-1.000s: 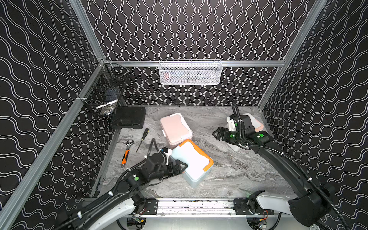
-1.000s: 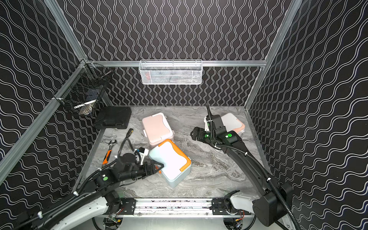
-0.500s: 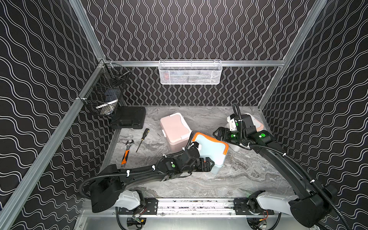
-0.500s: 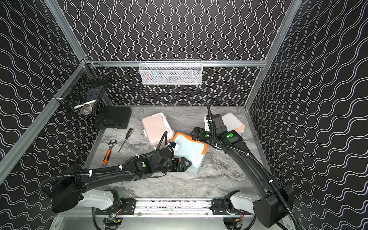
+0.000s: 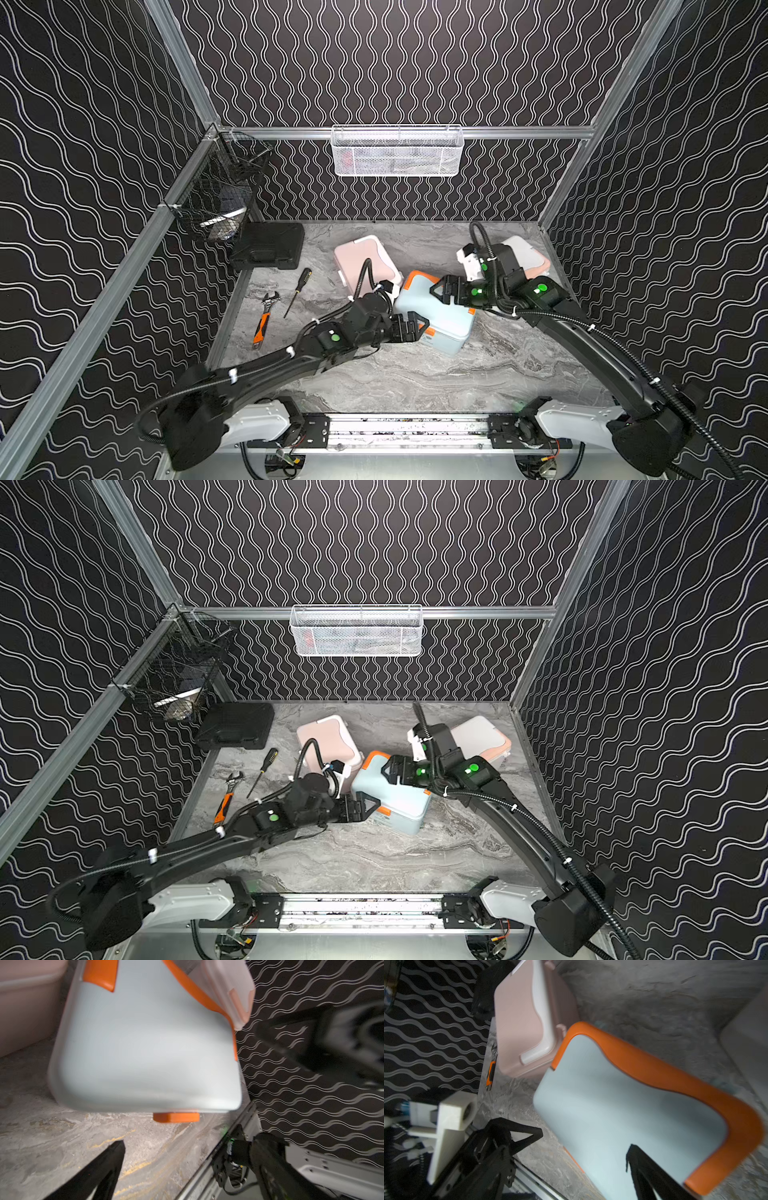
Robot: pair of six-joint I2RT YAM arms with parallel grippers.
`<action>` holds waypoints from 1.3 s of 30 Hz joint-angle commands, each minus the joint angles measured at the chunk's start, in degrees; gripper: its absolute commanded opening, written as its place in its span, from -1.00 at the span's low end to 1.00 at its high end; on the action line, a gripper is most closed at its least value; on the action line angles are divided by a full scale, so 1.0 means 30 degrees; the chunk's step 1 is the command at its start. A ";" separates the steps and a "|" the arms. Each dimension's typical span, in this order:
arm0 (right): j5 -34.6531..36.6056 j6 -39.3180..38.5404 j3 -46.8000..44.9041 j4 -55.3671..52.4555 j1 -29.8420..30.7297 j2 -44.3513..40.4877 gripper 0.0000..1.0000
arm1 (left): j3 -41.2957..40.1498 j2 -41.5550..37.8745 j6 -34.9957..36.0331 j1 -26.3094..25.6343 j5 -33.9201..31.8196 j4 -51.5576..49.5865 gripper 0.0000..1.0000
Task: Open first aid kits and take out gauze
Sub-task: Move the first aid kit to the center of the board.
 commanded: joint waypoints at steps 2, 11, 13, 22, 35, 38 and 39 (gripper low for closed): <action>-0.0946 -0.0010 0.0085 0.1042 0.2085 0.0885 0.81 | 0.0412 -0.3371 0.1286 0.0340 -0.2105 -0.5461 0.98; -0.0739 0.0779 0.0729 0.2829 0.6370 0.5133 0.78 | 0.3098 -0.4813 0.4407 0.5505 -0.3942 -1.2161 0.98; -0.0464 0.1365 0.1030 0.3336 0.6602 0.6210 0.76 | 0.3758 -0.4072 0.4896 0.7032 -0.3278 -1.2161 0.98; 0.5212 0.3083 0.2429 0.3006 0.4857 0.9719 0.70 | 0.6546 0.0664 0.5878 1.3776 0.1225 -1.0215 0.98; 0.5357 0.3307 0.1373 0.4530 -0.1398 0.9557 0.69 | 0.8483 0.5312 0.5668 1.5614 0.2759 -0.8100 0.98; 0.5045 0.3170 0.1710 0.4119 -0.2212 0.9695 0.70 | 0.8437 0.5666 0.5887 1.5645 0.2788 -0.8030 0.98; 0.4967 0.3116 0.1794 0.3941 -0.2429 0.9625 0.71 | 0.8385 0.5754 0.5944 1.5715 0.2788 -0.8023 0.98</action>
